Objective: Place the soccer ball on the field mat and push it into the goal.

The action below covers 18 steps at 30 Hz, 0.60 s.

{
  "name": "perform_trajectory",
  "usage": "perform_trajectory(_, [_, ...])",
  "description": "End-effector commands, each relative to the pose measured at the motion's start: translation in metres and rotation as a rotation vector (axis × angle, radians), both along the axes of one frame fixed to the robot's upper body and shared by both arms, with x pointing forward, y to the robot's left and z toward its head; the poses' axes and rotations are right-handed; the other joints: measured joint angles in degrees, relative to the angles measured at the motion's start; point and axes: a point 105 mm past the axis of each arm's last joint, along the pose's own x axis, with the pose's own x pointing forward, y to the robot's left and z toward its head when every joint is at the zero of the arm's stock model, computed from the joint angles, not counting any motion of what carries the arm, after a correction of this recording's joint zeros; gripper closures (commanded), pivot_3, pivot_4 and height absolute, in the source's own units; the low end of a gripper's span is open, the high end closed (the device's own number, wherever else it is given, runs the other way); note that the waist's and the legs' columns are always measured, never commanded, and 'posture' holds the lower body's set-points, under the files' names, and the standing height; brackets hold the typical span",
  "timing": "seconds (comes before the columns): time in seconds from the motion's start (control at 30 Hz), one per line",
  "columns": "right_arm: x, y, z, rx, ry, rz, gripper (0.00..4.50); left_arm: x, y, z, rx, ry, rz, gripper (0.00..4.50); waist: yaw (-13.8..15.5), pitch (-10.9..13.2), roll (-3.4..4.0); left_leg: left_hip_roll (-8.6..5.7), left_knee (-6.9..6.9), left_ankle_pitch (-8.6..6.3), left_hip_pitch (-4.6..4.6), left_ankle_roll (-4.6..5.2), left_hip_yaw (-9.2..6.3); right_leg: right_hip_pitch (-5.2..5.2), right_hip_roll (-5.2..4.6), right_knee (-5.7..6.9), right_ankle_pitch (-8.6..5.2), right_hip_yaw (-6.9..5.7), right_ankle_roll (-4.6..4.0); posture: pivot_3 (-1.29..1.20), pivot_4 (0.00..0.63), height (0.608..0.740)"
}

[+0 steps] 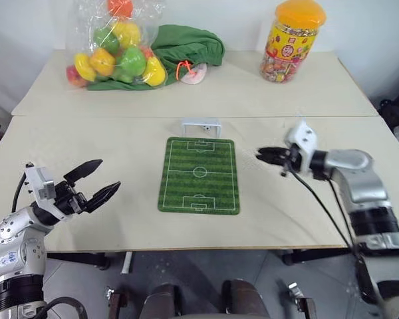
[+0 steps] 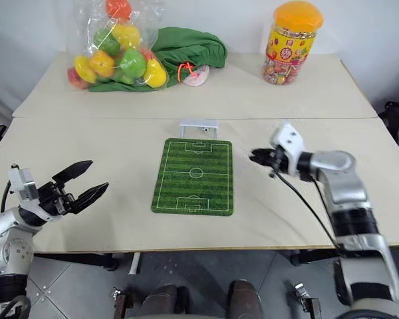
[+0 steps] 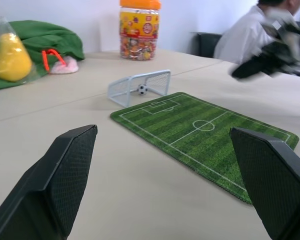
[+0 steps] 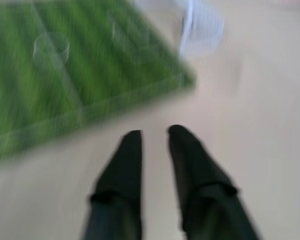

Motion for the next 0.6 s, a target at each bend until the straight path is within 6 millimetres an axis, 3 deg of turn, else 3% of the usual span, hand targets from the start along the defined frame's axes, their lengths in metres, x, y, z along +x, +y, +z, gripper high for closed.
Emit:
perform_trajectory(0.03, [-0.011, -0.022, 0.018, 0.033, -0.087, 0.026, 2.34, -0.007, 0.002, 0.011, -0.014, -0.036, -0.010, 0.00, -0.2, 0.0, 0.00, 0.01, 0.00, 0.00, 0.00, 0.00, 0.06, 0.00, 0.01, -0.05, 0.00, 0.02, 0.00, 0.00, 0.150, 0.740])
perform_trajectory(0.27, [-0.036, -0.067, 0.013, 0.053, -0.075, 0.022, 0.12, -0.010, 0.021, 0.015, -0.026, -0.014, 0.046, 0.00, 0.5, 0.0, 0.01, 0.08, 0.04, 0.00, 0.03, 0.00, 0.10, 0.09, 0.05, -0.22, 0.00, 0.01, 0.00, 0.00, 0.150, 0.740])
perform_trajectory(0.43, [-0.049, -0.084, 0.003, 0.083, -0.056, -0.014, 0.05, -0.016, 0.028, 0.016, 0.004, 0.022, 0.060, 0.00, 0.9, 0.0, 0.01, 0.10, 0.04, 0.00, 0.03, 0.00, 0.10, 0.10, 0.05, -0.23, 0.00, 0.01, 0.00, 0.00, 0.150, 0.740])
perform_trajectory(0.6, [-0.050, -0.091, -0.008, 0.113, -0.084, -0.134, 0.05, -0.024, 0.036, 0.011, 0.032, 0.027, 0.082, 0.00, 1.0, 0.0, 0.01, 0.11, 0.07, 0.00, 0.03, 0.00, 0.10, 0.12, 0.05, -0.23, 0.00, 0.02, 0.00, 0.00, 0.150, 0.740])
